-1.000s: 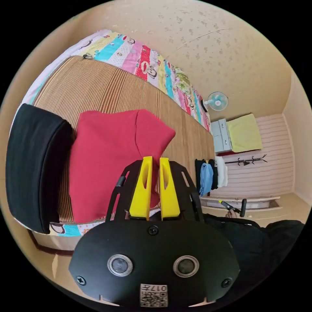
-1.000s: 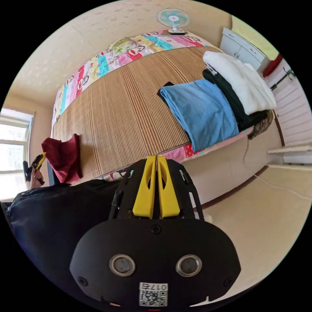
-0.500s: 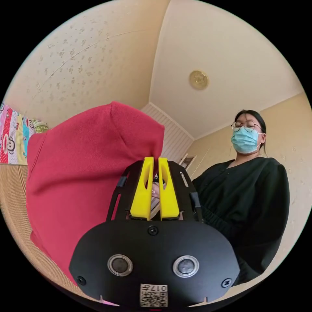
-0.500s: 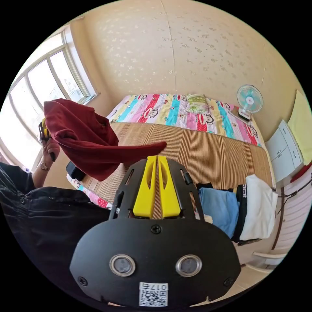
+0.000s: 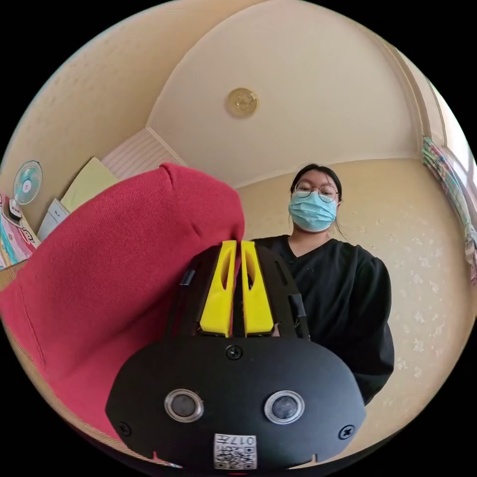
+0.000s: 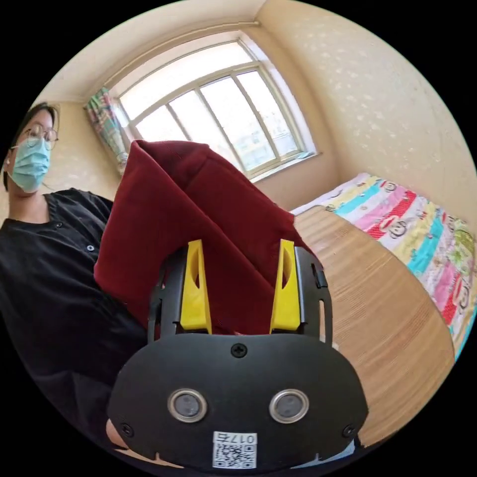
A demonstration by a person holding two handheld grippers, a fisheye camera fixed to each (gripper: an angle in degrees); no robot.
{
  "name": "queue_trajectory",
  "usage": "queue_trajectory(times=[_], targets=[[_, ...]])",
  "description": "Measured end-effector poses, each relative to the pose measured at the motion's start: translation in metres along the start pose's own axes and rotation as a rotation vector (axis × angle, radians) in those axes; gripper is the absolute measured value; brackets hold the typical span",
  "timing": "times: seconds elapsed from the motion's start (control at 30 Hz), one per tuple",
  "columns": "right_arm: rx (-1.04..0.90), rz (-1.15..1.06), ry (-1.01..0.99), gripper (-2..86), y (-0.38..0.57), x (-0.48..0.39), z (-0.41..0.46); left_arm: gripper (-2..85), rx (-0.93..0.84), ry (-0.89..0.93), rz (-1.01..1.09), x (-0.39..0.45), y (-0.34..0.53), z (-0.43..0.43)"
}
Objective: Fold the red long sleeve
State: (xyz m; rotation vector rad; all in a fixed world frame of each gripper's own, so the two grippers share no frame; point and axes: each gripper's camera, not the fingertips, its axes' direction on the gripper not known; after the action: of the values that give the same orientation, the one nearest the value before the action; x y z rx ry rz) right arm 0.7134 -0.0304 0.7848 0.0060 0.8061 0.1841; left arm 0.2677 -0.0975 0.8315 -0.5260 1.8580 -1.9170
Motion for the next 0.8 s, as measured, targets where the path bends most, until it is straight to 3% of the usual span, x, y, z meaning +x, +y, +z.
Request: queue_trajectory(times=[0.1,0.17,0.23,0.3,0.43,0.6,0.67,0.8], targets=[[0.036,-0.034,-0.423,15.0,0.013,0.035,0.039,-0.7,-0.102,0.073,-0.07,-0.021,0.009,0.045],[0.088,-0.055,-0.572,10.9,0.027,0.044,0.054,-0.7,-0.173,0.053,-0.094,-0.023,0.014,0.068],[0.17,-0.05,-0.582,6.9,0.044,0.045,0.055,-0.6,-0.232,-0.068,-0.091,-0.011,0.024,0.084],[0.276,0.017,-0.413,4.6,0.065,0.043,0.042,-0.6,-0.262,-0.181,-0.117,-0.002,0.032,0.089],[0.285,0.112,-0.082,3.6,0.073,0.027,0.027,-0.3,-0.356,-0.485,-0.195,0.009,0.055,0.098],[0.273,0.192,0.353,3.1,0.05,-0.004,0.036,1.9,-0.38,-0.742,-0.351,-0.007,0.076,0.093],[0.313,0.243,0.484,3.0,0.042,-0.011,0.04,5.0,-0.295,-0.83,-0.392,-0.009,0.078,0.084],[0.25,0.201,0.767,3.1,0.018,-0.035,0.065,10.9,0.067,-0.899,-0.514,-0.015,0.087,0.059]])
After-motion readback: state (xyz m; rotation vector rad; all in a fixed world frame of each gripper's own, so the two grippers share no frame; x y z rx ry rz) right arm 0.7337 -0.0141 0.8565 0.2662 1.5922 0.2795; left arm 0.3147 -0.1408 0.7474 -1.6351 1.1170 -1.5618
